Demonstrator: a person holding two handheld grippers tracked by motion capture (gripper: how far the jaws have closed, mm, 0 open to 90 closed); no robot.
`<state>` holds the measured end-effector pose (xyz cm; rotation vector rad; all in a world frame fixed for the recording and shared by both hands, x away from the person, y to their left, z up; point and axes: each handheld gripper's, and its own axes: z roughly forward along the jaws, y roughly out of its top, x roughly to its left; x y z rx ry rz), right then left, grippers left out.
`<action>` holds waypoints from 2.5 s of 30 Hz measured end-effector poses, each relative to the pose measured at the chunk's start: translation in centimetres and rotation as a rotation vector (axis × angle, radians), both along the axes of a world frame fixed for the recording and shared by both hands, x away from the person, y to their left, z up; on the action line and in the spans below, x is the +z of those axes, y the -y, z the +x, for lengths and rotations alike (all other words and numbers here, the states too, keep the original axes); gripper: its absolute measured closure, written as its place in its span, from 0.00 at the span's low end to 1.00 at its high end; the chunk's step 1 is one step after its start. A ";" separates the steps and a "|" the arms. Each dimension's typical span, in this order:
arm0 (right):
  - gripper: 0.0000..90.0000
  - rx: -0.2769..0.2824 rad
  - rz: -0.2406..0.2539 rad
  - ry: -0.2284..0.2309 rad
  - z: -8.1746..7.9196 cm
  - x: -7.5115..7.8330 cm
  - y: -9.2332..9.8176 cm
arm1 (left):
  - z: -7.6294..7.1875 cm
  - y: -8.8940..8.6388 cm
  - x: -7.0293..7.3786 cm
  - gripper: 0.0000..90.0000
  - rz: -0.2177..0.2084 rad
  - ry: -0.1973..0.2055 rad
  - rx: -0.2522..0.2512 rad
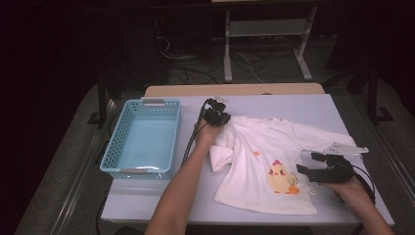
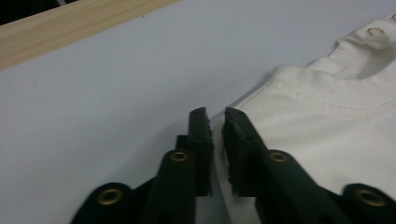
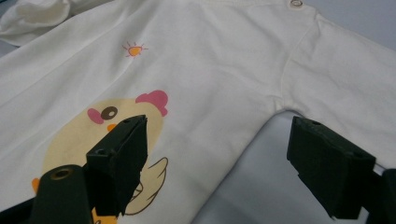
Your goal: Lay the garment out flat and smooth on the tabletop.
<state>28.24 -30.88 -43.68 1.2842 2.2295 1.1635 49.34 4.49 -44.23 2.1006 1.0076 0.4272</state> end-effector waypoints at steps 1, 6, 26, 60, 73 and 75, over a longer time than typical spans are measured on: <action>0.21 0.000 -0.001 0.001 0.0 0.0 0.0 | -0.1 -0.1 0.2 0.76 -0.013 -0.001 0.005; 0.22 0.001 0.000 -0.001 0.0 0.0 0.0 | -1.2 -0.6 1.9 0.61 -0.052 0.005 -0.003; 0.21 0.011 -0.013 0.001 0.1 0.0 -0.5 | -10.5 -2.5 3.4 0.69 -0.090 -0.006 -0.159; 0.22 0.007 -0.018 -0.003 0.1 0.0 -0.5 | -13.9 -4.1 2.1 0.98 -0.032 -0.059 -0.224; 0.22 0.010 -0.019 0.001 0.1 0.1 -0.6 | -18.3 -6.2 2.9 0.98 -0.035 -0.068 -0.168; 0.22 0.011 -0.020 0.001 0.1 0.1 -0.6 | -19.0 -6.6 2.8 0.98 -0.039 -0.073 -0.163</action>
